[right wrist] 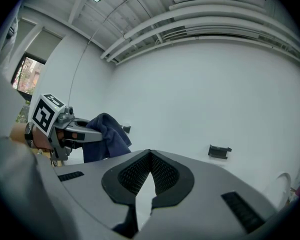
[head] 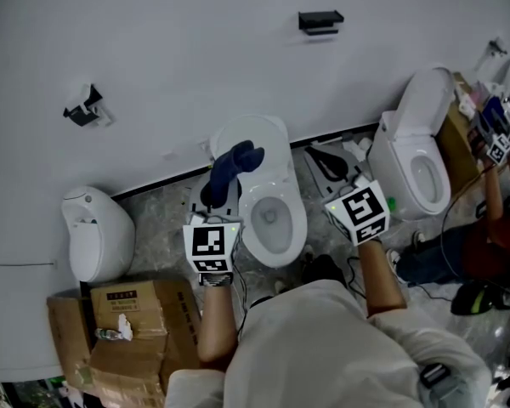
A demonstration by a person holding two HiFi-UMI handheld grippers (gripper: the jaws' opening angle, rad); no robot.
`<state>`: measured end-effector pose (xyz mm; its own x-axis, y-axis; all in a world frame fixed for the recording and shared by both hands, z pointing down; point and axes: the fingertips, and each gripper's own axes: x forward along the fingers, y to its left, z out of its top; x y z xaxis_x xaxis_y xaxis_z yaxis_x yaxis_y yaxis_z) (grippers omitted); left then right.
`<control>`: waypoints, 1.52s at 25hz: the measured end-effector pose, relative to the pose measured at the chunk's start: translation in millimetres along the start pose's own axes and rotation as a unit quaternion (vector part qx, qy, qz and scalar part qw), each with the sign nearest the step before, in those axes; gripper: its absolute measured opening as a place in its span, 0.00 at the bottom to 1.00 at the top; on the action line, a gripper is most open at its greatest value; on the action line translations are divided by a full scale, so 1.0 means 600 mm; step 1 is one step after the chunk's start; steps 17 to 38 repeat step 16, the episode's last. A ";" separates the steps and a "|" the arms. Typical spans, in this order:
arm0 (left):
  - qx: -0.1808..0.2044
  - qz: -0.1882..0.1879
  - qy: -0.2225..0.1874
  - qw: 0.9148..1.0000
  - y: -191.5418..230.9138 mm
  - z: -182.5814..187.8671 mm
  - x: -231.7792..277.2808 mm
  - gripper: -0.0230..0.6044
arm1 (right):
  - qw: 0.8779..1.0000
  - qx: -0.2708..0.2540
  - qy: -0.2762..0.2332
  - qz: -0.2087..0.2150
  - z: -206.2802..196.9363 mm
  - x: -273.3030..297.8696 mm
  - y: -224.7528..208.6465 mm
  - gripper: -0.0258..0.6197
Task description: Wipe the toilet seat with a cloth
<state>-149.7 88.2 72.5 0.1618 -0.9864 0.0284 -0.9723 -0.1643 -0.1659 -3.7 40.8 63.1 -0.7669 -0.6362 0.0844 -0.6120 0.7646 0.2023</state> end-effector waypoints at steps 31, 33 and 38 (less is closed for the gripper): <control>0.001 -0.013 -0.012 1.000 -0.021 0.003 -0.002 0.10 | 1.000 -0.003 0.001 -0.010 -0.006 -0.006 0.004 0.08; 0.001 -0.013 -0.012 1.000 -0.021 0.003 -0.002 0.10 | 1.000 -0.003 0.001 -0.010 -0.006 -0.006 0.004 0.08; 0.001 -0.013 -0.012 1.000 -0.021 0.003 -0.002 0.10 | 1.000 -0.003 0.001 -0.010 -0.006 -0.006 0.004 0.08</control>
